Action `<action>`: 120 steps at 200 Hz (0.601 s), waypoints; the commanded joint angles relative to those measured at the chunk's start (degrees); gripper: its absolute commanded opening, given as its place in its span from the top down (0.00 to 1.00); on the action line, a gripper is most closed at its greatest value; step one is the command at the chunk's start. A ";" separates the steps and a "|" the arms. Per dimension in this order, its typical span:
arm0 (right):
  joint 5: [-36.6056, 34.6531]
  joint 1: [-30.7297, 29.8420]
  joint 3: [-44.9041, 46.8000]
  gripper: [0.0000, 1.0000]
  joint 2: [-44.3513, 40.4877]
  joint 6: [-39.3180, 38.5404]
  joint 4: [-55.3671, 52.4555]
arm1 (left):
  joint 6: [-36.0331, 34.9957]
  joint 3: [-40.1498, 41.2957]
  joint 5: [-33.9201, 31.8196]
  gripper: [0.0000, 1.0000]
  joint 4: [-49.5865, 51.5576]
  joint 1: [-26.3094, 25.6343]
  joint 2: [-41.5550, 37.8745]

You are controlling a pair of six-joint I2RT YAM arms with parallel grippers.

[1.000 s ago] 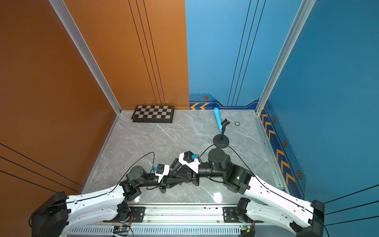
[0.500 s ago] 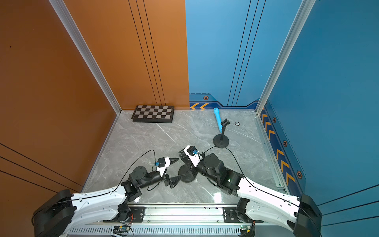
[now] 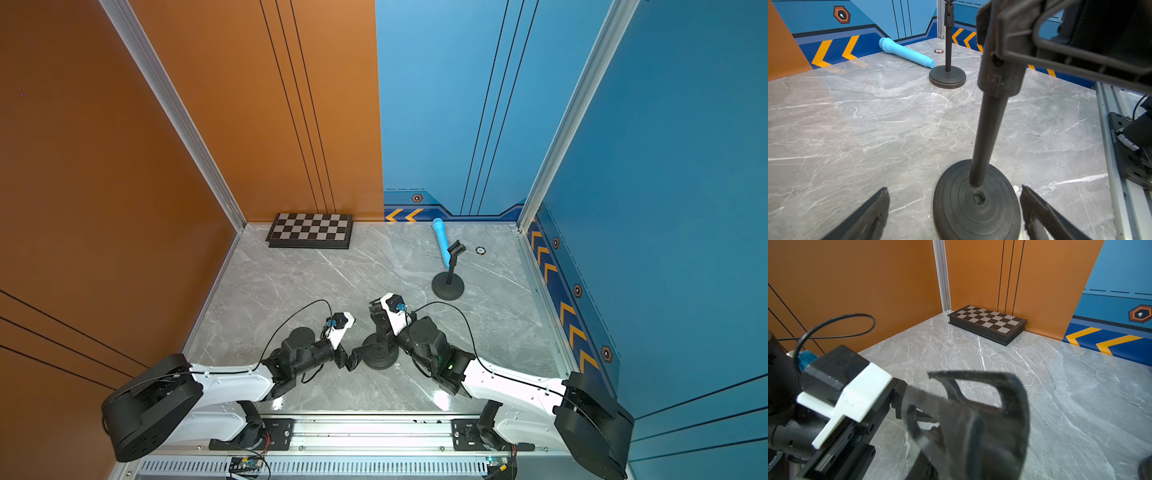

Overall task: Assemble a microphone stand
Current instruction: Hold the microphone stand pole at the microphone stand base.

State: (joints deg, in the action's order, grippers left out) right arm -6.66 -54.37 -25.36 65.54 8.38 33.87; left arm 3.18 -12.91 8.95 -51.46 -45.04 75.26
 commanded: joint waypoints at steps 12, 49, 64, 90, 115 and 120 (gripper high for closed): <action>0.26 -0.97 1.81 1.00 2.19 2.12 6.96 | -0.90 -0.99 0.89 0.02 -0.48 0.51 1.55; -0.35 -1.28 2.73 1.00 4.57 0.15 7.75 | -1.02 -1.13 1.50 0.02 -0.55 0.72 2.21; 0.11 -1.31 3.11 1.00 5.62 0.32 7.73 | -1.04 -1.07 1.84 0.02 -0.48 0.76 2.51; -0.95 -2.31 3.91 1.00 5.70 -0.50 5.99 | -0.93 -1.01 2.10 0.02 -0.48 0.84 2.69; -2.04 -2.32 4.71 1.00 3.30 -1.81 2.58 | -1.04 -0.98 2.60 0.02 -0.48 0.93 2.58; -2.21 -2.32 4.78 1.00 2.75 -2.15 1.53 | -0.91 -1.15 2.69 0.02 -0.48 0.99 2.64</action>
State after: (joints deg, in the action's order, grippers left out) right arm -7.20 -56.38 -22.50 70.11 8.36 41.17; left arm 2.76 -12.91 9.87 -51.55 -44.64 77.60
